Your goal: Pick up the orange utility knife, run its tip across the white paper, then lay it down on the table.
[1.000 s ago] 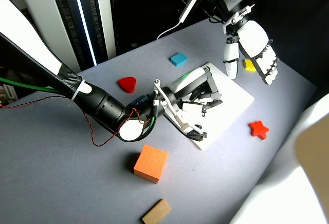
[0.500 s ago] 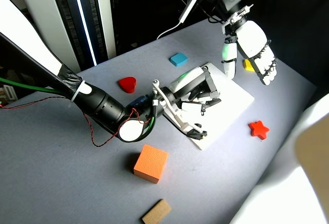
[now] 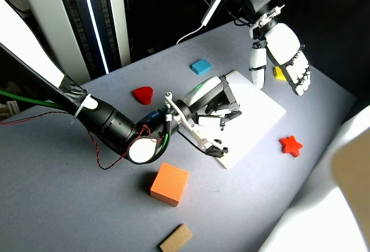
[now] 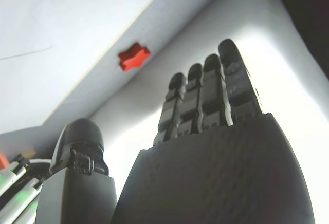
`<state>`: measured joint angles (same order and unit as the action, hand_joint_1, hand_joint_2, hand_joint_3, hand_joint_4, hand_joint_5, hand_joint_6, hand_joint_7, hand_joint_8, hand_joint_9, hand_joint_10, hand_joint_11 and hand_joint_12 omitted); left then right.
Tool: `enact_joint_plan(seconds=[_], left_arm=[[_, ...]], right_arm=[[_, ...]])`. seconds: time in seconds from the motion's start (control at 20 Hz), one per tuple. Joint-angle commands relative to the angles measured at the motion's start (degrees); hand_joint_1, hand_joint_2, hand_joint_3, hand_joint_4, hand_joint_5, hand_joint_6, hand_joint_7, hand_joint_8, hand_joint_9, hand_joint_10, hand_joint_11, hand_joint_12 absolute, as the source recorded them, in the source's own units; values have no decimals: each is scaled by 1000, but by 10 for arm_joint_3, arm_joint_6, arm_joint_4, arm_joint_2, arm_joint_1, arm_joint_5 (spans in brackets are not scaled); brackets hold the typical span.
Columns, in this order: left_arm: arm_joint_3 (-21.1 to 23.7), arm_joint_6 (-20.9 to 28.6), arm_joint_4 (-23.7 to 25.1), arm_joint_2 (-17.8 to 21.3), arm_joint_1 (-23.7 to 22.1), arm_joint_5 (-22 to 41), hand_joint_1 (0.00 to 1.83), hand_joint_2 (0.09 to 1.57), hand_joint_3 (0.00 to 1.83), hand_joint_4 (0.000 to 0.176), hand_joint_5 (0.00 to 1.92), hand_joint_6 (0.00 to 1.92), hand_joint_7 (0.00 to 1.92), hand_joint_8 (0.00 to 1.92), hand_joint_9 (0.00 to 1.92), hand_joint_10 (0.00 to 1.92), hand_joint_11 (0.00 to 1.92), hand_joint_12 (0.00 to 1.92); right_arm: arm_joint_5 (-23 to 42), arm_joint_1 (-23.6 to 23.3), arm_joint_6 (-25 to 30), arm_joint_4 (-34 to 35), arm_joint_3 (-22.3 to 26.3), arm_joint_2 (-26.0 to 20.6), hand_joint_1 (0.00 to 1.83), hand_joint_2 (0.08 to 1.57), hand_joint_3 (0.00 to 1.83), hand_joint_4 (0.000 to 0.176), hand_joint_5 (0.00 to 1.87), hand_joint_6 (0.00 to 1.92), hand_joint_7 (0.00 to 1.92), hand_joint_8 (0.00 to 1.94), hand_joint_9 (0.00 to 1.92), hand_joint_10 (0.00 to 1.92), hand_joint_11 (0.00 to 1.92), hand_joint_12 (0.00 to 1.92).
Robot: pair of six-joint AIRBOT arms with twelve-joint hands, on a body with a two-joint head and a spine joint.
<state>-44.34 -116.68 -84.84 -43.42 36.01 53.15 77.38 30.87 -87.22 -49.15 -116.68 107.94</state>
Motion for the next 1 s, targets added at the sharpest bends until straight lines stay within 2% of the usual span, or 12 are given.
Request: enact_joint_plan(seconds=[0.0, 0.35, 0.5, 0.6, 0.65, 0.75, 0.8, 0.85, 0.95], left_arm=[[-1, 1, 34, 3, -4, 41, 0, 1233, 0, 0, 0, 0, 1, 0, 4, 1, 0, 267], [3, 1, 34, 2, -3, 41, 0, 1236, 1, 0, 0, 0, 19, 3, 13, 4, 0, 372], [4, 1, 34, 2, -2, 41, 0, 1246, 3, 0, 0, 0, 0, 0, 0, 0, 0, 194], [4, 1, 34, 2, -2, 41, 0, 1251, 3, 0, 0, 0, 2, 0, 3, 1, 0, 229], [4, 1, 34, 2, -1, 41, 0, 1254, 3, 0, 0, 0, 0, 0, 0, 0, 0, 184], [4, 1, 35, 2, 0, 41, 0, 1245, 0, 0, 0, 0, 3, 1, 14, 5, 0, 285], [4, 1, 36, 2, 0, 41, 0, 1238, 0, 0, 0, 0, 18, 4, 32, 10, 0, 399], [4, 1, 36, 2, 0, 41, 0, 1238, 0, 0, 0, 0, 20, 4, 30, 8, 0, 423], [4, 1, 37, 2, 0, 41, 0, 1239, 0, 0, 0, 0, 17, 0, 18, 1, 0, 343]], right_arm=[[49, 5, -7, 22, -3, -8, 1492, 1019, 544, 176, 1468, 1921, 1628, 1941, 1734, 1921, 1789, 1921], [66, 21, -3, 32, -3, -34, 1513, 974, 655, 176, 1512, 1921, 1673, 1941, 1772, 1921, 1810, 1921], [73, 27, 0, 35, -3, -50, 1506, 963, 673, 176, 1504, 1921, 1667, 1941, 1769, 1921, 1810, 1921], [76, 30, 3, 40, -3, -65, 1502, 956, 672, 176, 1501, 1921, 1663, 1941, 1767, 1921, 1809, 1921], [79, 30, 5, 40, -3, -70, 1508, 969, 674, 176, 1486, 1921, 1653, 1941, 1751, 1921, 1791, 1921], [86, 28, 12, 42, -2, -79, 1503, 979, 677, 176, 1470, 1921, 1648, 1941, 1754, 1921, 1807, 1921], [89, 26, 14, 48, 2, -82, 1509, 966, 682, 176, 1477, 1921, 1656, 1941, 1766, 1921, 1819, 1921], [91, 24, 16, 63, 12, -87, 1526, 954, 682, 176, 1494, 1921, 1664, 1941, 1771, 1921, 1826, 1921], [87, 17, 19, 90, 37, -98, 1507, 962, 701, 176, 1512, 1921, 1674, 1941, 1775, 1921, 1829, 1921]])
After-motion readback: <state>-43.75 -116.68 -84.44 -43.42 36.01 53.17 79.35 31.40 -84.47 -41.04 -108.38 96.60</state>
